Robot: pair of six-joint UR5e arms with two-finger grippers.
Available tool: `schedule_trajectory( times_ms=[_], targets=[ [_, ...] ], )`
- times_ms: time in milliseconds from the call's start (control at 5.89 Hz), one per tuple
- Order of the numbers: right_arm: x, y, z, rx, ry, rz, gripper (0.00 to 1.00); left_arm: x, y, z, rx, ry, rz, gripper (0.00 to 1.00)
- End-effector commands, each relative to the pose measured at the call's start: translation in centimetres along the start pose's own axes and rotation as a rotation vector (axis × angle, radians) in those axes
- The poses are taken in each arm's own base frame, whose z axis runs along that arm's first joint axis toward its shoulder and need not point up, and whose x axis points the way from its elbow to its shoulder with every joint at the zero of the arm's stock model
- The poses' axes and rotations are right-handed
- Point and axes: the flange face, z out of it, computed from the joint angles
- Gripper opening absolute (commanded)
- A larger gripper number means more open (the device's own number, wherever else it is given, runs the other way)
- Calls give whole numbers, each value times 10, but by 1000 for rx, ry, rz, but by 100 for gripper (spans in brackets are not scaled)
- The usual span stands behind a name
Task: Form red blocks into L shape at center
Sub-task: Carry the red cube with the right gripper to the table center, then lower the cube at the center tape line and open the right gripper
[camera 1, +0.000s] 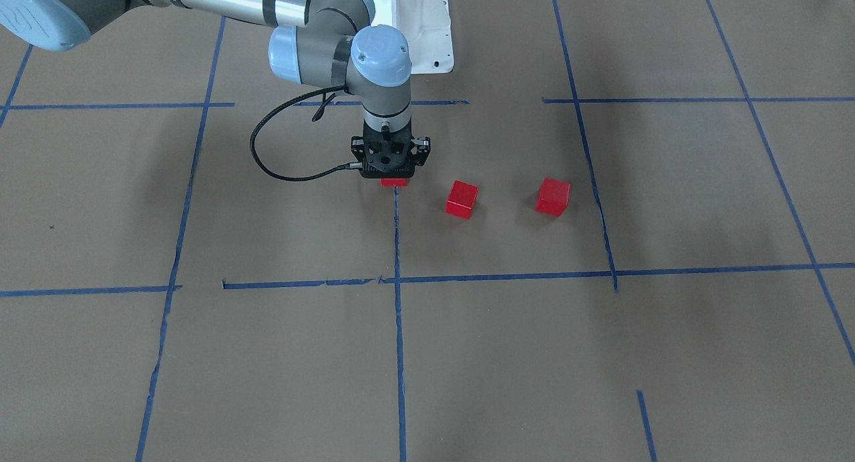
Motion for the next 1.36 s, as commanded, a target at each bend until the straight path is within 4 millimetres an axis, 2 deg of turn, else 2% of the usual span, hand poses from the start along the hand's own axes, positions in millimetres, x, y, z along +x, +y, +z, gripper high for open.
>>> schedule_trajectory(
  times_ms=[0, 170, 509, 679, 1189],
  targets=[
    [-1, 0, 1, 0, 1, 0, 37, 0, 0, 0, 0, 0, 0, 100],
    [0, 0, 1, 1, 3, 0, 47, 0, 0, 0, 0, 0, 0, 100],
    [-1, 0, 1, 0, 1, 0, 49, 0, 0, 0, 1, 0, 1, 100],
    [-2, 2, 2, 3, 3, -2, 62, 0, 0, 0, 0, 0, 0, 100],
    [-3, 4, 3, 1, 3, -4, 71, 0, 0, 0, 0, 0, 0, 100]
  ],
)
